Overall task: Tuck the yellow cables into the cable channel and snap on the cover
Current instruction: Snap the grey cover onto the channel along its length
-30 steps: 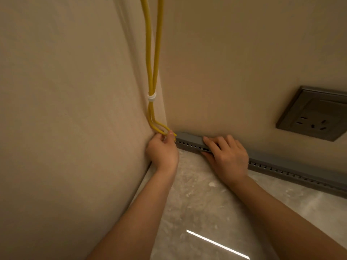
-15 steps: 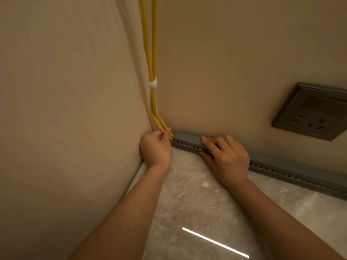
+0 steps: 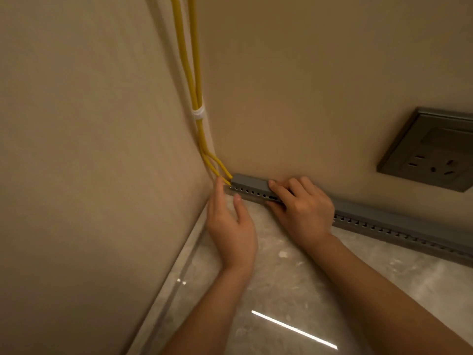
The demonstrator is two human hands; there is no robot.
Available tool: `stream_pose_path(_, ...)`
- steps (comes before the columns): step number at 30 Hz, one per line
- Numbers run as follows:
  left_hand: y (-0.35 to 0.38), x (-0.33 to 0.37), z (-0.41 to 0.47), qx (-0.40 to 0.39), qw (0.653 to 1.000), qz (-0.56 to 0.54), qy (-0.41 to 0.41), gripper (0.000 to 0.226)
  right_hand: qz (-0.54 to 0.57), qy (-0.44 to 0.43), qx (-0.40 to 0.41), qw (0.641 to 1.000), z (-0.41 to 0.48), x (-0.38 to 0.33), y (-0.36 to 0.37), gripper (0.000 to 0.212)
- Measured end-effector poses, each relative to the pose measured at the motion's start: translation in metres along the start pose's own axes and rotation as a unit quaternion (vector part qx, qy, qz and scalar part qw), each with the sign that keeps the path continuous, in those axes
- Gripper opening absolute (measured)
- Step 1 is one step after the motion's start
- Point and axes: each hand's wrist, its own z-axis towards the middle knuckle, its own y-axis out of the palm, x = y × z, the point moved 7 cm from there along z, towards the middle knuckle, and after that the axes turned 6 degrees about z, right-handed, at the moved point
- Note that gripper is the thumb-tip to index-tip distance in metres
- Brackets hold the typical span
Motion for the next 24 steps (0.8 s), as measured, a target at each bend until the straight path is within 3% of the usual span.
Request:
stream_pose_path(4,0.022,0.028,-0.007,-0.121,0.957,0.131,0.228,0.038,-0.004,0.003,-0.015,1.0,0.003,-0.003,0.005,0.024)
stream_pose_path(7,0.028,0.03,0.004,-0.147,0.908,0.25,0.304,0.038,-0.005,0.002,-0.028,1.0,0.005,-0.004,0.007,0.024)
stream_pose_path(17,0.022,0.008,0.023,-0.171,0.847,0.392,0.314,0.043,0.011,-0.016,-0.06,0.998,0.018,-0.015,0.021,0.027)
stream_pose_path(24,0.027,0.008,0.019,-0.205,0.801,0.477,0.298,0.061,0.048,-0.064,-0.15,0.986,0.001,-0.018,0.014,0.047)
